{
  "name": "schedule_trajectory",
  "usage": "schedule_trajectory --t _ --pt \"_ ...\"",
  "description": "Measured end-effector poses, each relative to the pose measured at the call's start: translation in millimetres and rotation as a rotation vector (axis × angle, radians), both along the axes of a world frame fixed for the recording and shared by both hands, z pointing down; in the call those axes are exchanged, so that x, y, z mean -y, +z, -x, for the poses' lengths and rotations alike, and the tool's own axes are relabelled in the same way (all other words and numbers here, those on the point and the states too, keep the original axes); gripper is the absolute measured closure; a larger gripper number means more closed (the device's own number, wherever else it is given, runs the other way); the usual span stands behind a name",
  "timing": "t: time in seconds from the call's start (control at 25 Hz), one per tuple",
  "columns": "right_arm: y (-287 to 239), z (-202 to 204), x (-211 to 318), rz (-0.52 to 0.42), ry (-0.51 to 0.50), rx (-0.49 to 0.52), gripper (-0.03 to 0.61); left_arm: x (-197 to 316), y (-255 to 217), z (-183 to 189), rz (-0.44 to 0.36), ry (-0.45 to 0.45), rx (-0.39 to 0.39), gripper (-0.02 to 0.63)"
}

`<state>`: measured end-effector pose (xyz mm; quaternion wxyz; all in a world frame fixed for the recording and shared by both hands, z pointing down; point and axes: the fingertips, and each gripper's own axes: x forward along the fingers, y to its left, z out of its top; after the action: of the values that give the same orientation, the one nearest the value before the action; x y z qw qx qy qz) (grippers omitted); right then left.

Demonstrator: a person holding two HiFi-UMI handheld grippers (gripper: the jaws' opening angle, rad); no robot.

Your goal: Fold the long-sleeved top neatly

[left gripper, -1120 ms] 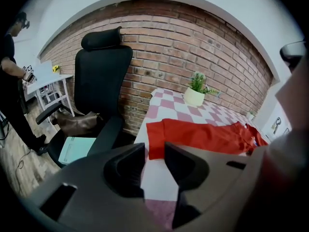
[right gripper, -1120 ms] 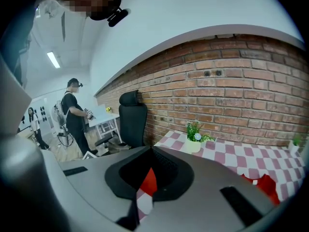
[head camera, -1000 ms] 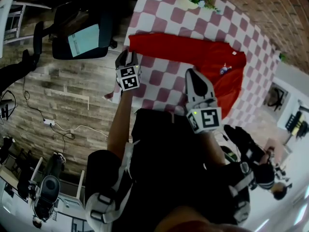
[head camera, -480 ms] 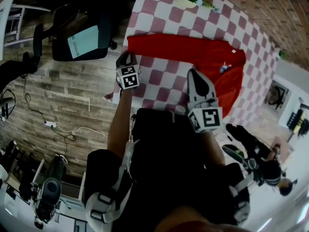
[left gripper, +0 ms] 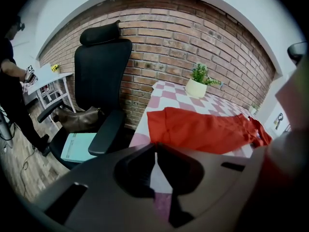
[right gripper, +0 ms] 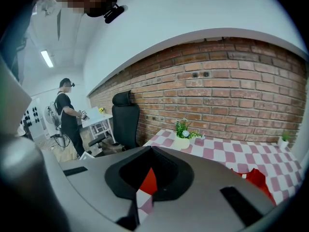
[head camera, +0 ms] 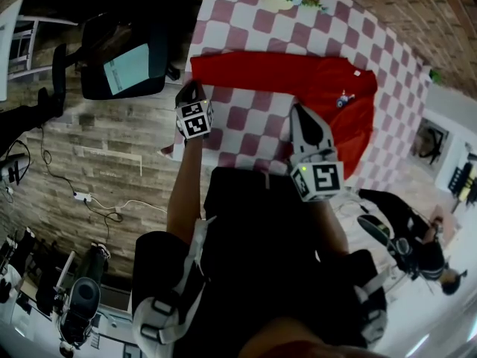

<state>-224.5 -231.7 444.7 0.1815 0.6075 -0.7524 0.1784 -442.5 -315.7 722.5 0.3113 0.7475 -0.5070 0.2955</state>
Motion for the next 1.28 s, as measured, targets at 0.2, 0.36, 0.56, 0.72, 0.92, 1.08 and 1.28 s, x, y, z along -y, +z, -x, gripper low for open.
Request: schedule_trajectory --t 0.2,0.36,0.56,0.72,0.92,1.08,1.28 --pt "-1.2 -14.2 -7.7 -0.008 0.034 -0.005 0.571 0.2 -21.0 -0.9 -0.025 0.006 -0.015 0.595" --pt "-3.0 -28.7 -18.8 -0.01 0.066 -0.002 0.571 2.3 -47.4 -10.4 -0.072 0.026 -0.023 0.595" --pt "-6.6 -46.8 -35.6 -0.016 0.108 0.003 0.571 5.1 -72.8 -28.8 -0.13 0.063 -0.019 0.595" --pt "-11.0 -62.9 -52.8 -0.034 0.132 0.006 0.571 2.8 -91.2 -47.0 -0.165 0.099 -0.02 0.597" --pt "-17.8 -91.8 -76.9 -0.059 0.163 0.007 0.571 -7.7 -116.3 -80.4 -0.21 0.157 -0.029 0.597" --pt "-22.9 -115.2 -99.6 -0.077 0.193 0.01 0.571 -18.0 -137.7 -109.4 -0.24 0.207 -0.042 0.597" --pt "-23.9 -152.8 -135.5 -0.088 0.237 0.017 0.571 -38.4 -160.8 -153.6 -0.294 0.284 -0.044 0.597"
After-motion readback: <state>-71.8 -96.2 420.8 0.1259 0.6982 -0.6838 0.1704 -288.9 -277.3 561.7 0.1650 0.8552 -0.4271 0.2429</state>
